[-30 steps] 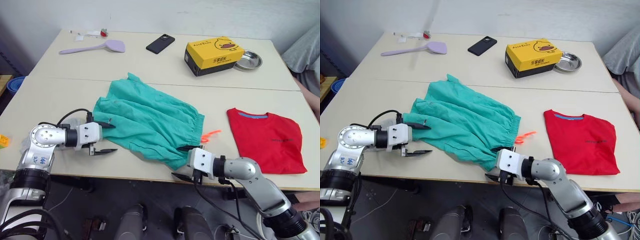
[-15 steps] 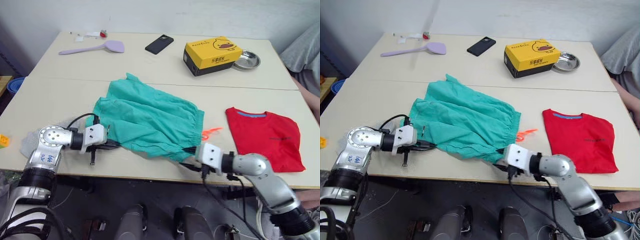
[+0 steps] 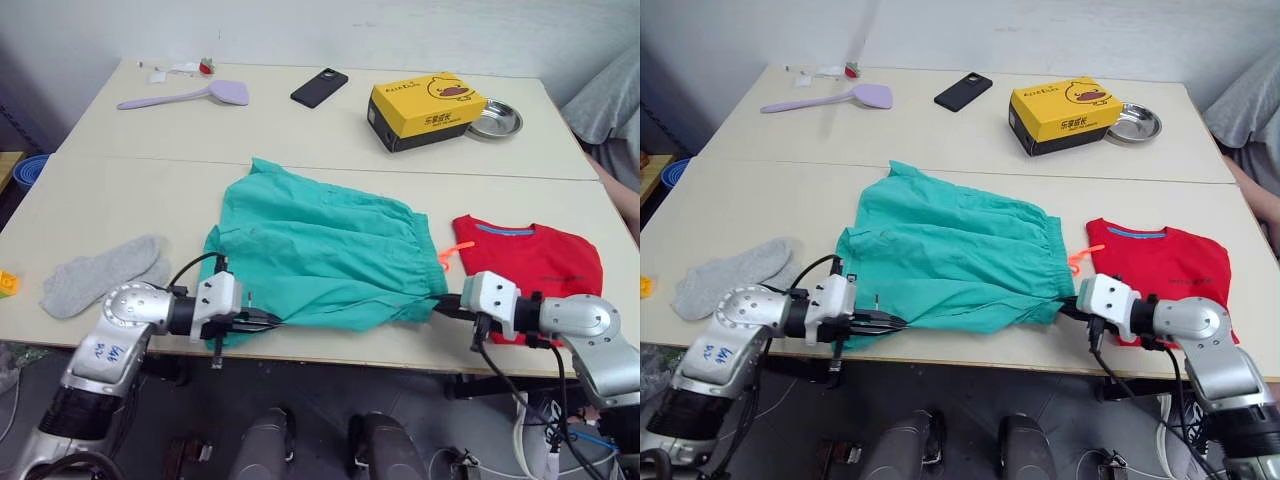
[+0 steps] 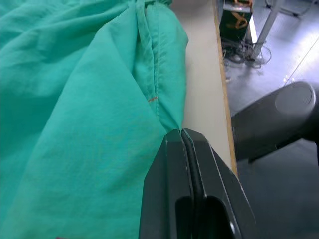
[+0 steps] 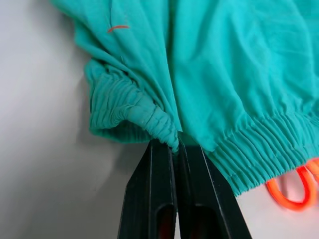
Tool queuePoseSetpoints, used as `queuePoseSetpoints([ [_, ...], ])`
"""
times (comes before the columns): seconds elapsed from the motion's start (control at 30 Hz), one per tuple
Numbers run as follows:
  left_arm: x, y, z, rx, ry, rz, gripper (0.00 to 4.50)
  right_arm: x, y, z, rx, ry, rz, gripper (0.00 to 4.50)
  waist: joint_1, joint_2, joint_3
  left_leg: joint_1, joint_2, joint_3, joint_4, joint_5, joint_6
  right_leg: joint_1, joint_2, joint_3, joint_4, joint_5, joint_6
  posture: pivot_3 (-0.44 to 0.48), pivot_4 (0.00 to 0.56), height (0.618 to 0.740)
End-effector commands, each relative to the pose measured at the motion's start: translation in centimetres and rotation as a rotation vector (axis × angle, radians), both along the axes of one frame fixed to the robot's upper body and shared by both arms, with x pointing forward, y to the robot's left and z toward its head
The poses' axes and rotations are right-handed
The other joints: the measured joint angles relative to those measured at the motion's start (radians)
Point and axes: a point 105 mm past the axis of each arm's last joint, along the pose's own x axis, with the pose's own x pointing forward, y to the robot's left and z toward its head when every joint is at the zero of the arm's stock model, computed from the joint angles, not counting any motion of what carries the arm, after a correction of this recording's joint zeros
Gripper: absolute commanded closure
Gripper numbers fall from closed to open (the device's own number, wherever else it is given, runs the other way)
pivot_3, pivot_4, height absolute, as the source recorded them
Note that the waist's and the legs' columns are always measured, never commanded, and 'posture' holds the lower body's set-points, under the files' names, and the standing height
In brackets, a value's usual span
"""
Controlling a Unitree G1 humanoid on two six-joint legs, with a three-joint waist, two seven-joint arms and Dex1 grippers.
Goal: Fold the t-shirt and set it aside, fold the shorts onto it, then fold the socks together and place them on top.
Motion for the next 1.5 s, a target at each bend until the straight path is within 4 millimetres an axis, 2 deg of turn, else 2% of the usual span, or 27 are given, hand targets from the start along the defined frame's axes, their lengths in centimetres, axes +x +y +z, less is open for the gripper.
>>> queuePoseSetpoints([
  [0.03,-0.5,-0.4,-0.1,-0.012,0.003,0.031,4.5,0.7,-2.1,0.0,-0.012,-0.006,-0.07,4.44,0.0,0.001,0.0,0.0,0.0,0.0,0.0,0.0,0.0,0.0,0.0,0.0,0.0,0.0,0.0,0.0,0.15,0.74],
  [0.07,-0.6,-0.3,-0.1,-0.026,0.02,0.047,4.32,0.7,-2.1,-0.2,0.014,0.025,-0.078,4.01,0.0,0.001,0.001,0.0,0.0,0.0,0.0,0.0,0.0,0.0,0.0,0.0,0.001,0.0,0.0,0.0,0.15,0.74],
  [0.1,-0.6,-0.2,0.0,-0.046,0.028,0.062,4.14,0.5,-2.1,-0.3,0.029,0.051,-0.071,3.86,0.0,0.001,0.001,0.0,0.0,0.0,0.0,0.001,0.0,0.0,0.0,0.0,0.001,0.0,0.0,0.0,0.15,0.74],
  [0.13,-0.8,-0.1,0.1,-0.059,0.04,0.067,3.94,0.2,-2.0,-0.3,0.024,0.065,-0.051,3.53,-0.001,0.001,0.001,0.001,0.001,0.0,0.0,0.0,0.0,0.0,0.0,0.0,0.001,0.0,0.0,0.0,0.15,0.74],
  [0.4,-2.1,3.5,1.2,0.027,-0.039,0.057,1.46,-2.9,-3.2,2.4,0.101,0.083,0.027,0.8,0.002,0.006,0.003,0.0,0.001,0.0,-0.001,-0.001,-0.001,0.0,0.0,0.0,-0.002,0.0,-0.001,0.0,0.15,0.74],
  [0.47,-2.5,4.1,1.0,0.06,-0.044,0.056,1.44,-3.8,-2.8,2.8,0.132,0.114,0.055,0.15,0.002,0.007,0.003,0.0,0.001,0.0,-0.001,-0.001,0.0,0.001,0.0,0.0,-0.004,0.0,-0.001,0.0,0.15,0.74],
  [0.53,-2.6,4.3,0.5,0.087,-0.051,0.06,1.44,-4.2,-1.6,2.8,0.14,0.115,0.077,0.15,0.0,0.007,0.003,0.0,0.001,0.0,-0.001,-0.003,0.002,0.001,0.0,0.0,-0.005,0.0,-0.001,0.0,0.15,0.74],
  [0.6,-2.4,4.1,0.0,0.101,-0.061,0.061,1.44,-4.2,-0.3,2.4,0.144,0.11,0.088,0.15,-0.002,0.007,0.003,0.0,0.002,0.0,-0.002,-0.007,-0.003,0.001,0.0,0.0,-0.006,0.0,-0.001,0.0,0.15,0.74],
  [0.73,-2.2,3.3,-0.6,0.11,-0.062,0.063,1.44,-3.5,2.2,1.0,0.131,0.095,0.09,0.15,0.0,0.007,0.003,0.0,0.002,0.0,-0.002,-0.007,-0.004,0.0,0.0,-0.001,-0.006,0.0,-0.001,0.0,0.15,0.74],
  [0.8,-1.9,3.5,-1.3,0.148,-0.063,0.071,1.44,-2.9,2.8,0.4,0.11,0.085,0.08,0.52,0.0,0.007,0.004,0.0,0.002,0.001,-0.002,-0.007,-0.004,-0.001,0.0,-0.001,-0.006,0.0,-0.001,0.0,0.15,0.74],
  [0.87,-1.5,3.8,-1.9,0.173,-0.062,0.088,1.44,-2.5,3.1,0.2,0.102,0.078,0.066,1.12,0.0,0.008,0.004,-0.001,0.002,0.001,-0.002,-0.007,-0.005,-0.001,0.0,-0.001,-0.006,0.0,-0.001,0.0,0.15,0.74],
  [0.9,-1.2,3.9,-2.1,0.183,-0.063,0.098,1.62,-2.3,3.1,0.1,0.098,0.078,0.062,1.42,0.0,0.008,0.004,-0.001,0.002,0.001,-0.002,-0.007,-0.005,-0.001,0.0,-0.001,-0.006,0.0,-0.001,0.0,0.15,0.74],
  [0.97,-0.6,4.2,-2.2,0.189,-0.066,0.122,2.03,-2.1,3.1,-0.1,0.094,0.082,0.053,2.09,0.001,0.008,0.004,-0.001,0.002,0.001,-0.002,-0.007,-0.005,-0.001,0.0,-0.002,-0.006,0.0,-0.001,0.0,0.15,0.74],
  [1.2,-0.3,5.2,-1.5,0.182,-0.043,0.12,4.23,-2.1,2.5,-0.1,0.084,0.094,0.058,4.49,-0.001,0.008,0.004,-0.001,0.002,0.001,-0.002,-0.005,-0.008,-0.001,0.0,-0.003,-0.006,0.0,-0.001,0.0,0.15,0.74],
  [1.23,-0.2,5.5,-1.5,0.187,-0.037,0.124,4.44,-2.1,2.5,0.0,0.084,0.093,0.059,4.5,-0.001,0.008,0.004,-0.001,0.002,0.001,-0.002,-0.004,-0.007,-0.001,0.0,-0.003,-0.006,0.0,-0.001,0.0,0.15,0.74],
  [1.37,0.3,6.2,-0.4,0.127,0.0,0.152,4.44,-2.6,2.6,0.7,0.117,0.098,0.107,4.5,-0.001,0.008,0.004,0.0,0.003,0.001,-0.002,-0.004,-0.006,-0.001,0.0,-0.003,-0.006,0.0,-0.001,0.0,0.15,0.74],
  [1.5,-0.6,6.5,1.2,0.037,0.077,0.112,4.44,-4.0,2.7,1.4,0.153,0.132,0.183,4.5,-0.001,0.008,0.004,-0.001,0.003,0.001,-0.002,-0.003,-0.004,-0.001,0.0,-0.003,-0.006,0.0,-0.001,0.0,0.15,0.74],
])
